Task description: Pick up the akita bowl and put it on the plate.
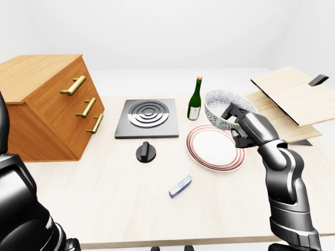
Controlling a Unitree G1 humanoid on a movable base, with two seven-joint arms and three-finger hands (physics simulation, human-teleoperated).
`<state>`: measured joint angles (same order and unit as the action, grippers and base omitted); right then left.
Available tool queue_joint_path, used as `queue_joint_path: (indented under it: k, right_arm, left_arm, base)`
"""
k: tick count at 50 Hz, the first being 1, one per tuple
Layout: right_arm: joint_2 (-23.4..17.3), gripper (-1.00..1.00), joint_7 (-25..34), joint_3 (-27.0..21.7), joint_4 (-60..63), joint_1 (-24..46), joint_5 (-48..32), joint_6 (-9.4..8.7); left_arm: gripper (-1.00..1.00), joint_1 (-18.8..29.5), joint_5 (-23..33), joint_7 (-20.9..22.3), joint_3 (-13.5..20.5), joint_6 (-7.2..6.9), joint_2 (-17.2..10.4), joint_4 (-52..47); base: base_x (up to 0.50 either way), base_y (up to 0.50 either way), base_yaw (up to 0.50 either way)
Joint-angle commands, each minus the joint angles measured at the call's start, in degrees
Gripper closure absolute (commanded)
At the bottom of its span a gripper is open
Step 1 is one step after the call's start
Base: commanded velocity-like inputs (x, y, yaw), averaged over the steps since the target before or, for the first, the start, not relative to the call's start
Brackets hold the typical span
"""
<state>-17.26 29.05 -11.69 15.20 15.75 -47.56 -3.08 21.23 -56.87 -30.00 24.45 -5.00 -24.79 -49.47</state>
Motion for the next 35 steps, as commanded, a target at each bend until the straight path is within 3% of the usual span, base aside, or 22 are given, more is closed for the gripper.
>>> queue_joint_path:
  k: [1,2,6,23,35]
  right_arm:
    - [-1.5,0.98,-6.5,-0.3,-5.8,1.5,-2.6,5.61]
    - [-1.8,0.98,-8.5,-0.3,-7.5,1.7,-3.0,7.05]
    - [-2.2,0.98,-11.4,-0.4,-10.3,2.6,-3.2,8.08]
    - [-3.3,0.98,-21.4,1.2,-23.0,4.2,-4.4,8.08]
    - [-3.5,0.98,-24.9,1.3,-26.8,3.8,-3.9,8.08]
  left_arm:
    - [-1.0,0.0,-0.3,0.0,0.0,0.0,-0.2,0.0]
    - [-1.0,-0.1,0.1,0.0,-0.1,0.0,-0.2,0.1]
    - [-1.0,-0.1,0.0,0.0,0.1,0.0,-0.1,0.0]
    - [-1.0,-0.1,0.5,0.0,-0.1,0.0,-0.1,0.2]
    - [-1.0,-0.1,0.3,0.0,-0.1,0.0,0.2,0.2]
  base:
    - [0.0,0.0,0.0]
    - [0.0,0.0,0.0]
    - [0.0,0.0,0.0]
    - [0.0,0.0,0.0]
    - [0.0,0.0,0.0]
